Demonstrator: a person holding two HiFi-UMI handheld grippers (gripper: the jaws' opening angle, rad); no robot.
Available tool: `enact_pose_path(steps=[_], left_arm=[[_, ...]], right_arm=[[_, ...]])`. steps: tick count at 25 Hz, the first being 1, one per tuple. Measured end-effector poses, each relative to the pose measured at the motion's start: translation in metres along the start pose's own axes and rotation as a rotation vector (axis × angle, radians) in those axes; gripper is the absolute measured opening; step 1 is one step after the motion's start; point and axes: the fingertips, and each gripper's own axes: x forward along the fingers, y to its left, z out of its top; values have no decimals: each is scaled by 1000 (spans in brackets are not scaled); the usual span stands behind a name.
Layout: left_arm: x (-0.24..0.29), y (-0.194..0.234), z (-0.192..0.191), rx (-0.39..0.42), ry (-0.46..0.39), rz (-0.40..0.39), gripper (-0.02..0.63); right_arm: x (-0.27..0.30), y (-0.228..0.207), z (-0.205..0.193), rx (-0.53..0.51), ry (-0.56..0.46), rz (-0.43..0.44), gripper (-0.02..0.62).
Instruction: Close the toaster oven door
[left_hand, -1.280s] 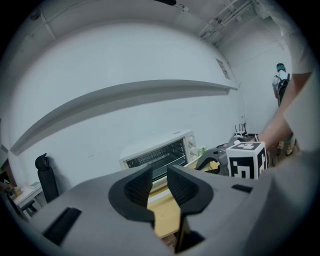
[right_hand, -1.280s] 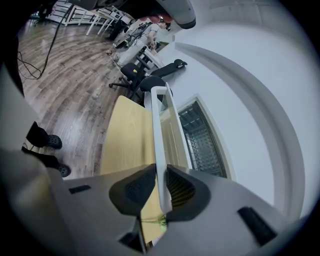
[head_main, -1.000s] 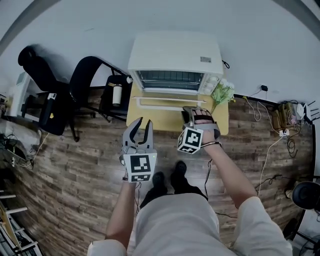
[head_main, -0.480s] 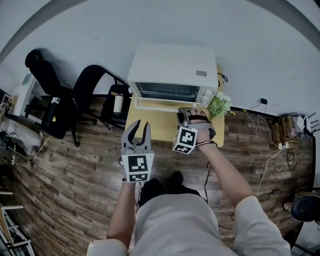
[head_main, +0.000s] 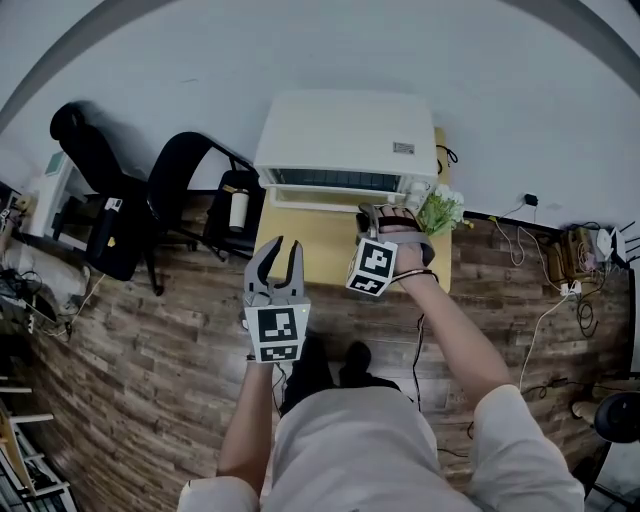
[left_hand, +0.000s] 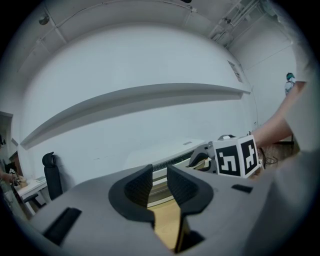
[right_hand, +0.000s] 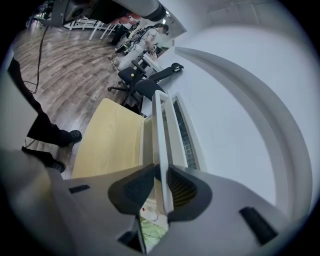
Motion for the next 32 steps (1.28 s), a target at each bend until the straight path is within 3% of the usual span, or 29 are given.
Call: enact_pose_path(steps=[18, 22, 32], left_arm=[[30, 16, 8, 1, -19, -63, 87], [35, 19, 10, 4, -20, -67, 87], [44, 22, 8, -5, -15, -64, 87]], right_arm=[[16, -25, -1, 15, 43, 2, 94], [21, -34, -2, -24, 59, -27, 95], [25, -40, -3, -13, 43, -5, 95]])
